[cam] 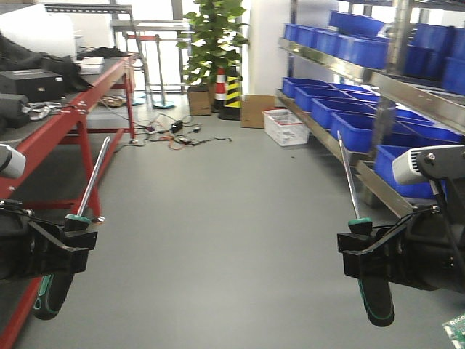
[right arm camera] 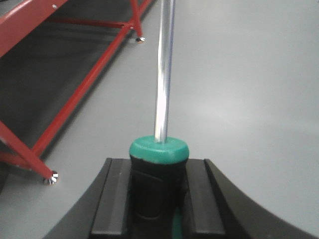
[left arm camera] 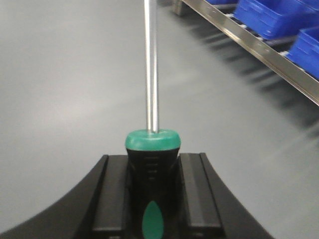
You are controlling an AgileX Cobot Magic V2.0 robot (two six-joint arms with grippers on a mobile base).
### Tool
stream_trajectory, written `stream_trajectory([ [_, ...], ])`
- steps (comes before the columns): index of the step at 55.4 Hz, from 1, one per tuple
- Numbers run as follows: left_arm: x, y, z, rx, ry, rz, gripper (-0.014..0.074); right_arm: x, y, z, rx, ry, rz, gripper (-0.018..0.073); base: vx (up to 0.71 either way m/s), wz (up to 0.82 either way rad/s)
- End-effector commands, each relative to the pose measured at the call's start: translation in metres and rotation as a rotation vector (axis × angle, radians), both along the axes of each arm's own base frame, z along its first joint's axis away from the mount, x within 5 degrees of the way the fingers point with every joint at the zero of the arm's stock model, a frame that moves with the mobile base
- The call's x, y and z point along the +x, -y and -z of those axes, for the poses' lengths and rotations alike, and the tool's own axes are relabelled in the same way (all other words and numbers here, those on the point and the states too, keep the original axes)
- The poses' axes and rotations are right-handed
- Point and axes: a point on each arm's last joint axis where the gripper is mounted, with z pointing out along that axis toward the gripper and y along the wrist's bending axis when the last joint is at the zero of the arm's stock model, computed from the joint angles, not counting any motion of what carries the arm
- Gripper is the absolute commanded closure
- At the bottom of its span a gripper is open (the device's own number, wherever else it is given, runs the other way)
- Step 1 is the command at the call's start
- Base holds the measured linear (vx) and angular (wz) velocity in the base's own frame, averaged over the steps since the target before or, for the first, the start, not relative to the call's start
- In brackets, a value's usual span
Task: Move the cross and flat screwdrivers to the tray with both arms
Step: 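Hold both screwdrivers while driving to the conveyor shelf tray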
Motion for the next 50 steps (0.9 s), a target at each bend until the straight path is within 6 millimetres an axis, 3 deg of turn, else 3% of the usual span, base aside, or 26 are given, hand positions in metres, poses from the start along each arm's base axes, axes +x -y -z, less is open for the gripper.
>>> stream_trajectory([
  [1,-0.0021,-0.0011,-0.0228,-0.062,0.116,-0.032,0.0594,-0.0017,0.0029,-0.0235,0.043,0.129,0.026,0.0567,0.61,0.38],
  [27,-0.0021,-0.0011,-0.0228,-0.062,0.116,-0.032,0.0594,-0.0017,0.0029,-0.0235,0.043,0.129,0.026,0.0567,0.60,0.25],
  [50,-0.0021,-0.0011,-0.0228,-0.062,0.116,-0.032,0.0594,-0.0017,0.0029,-0.0235,0.043,0.129,0.026,0.0567,0.54,-0.31],
])
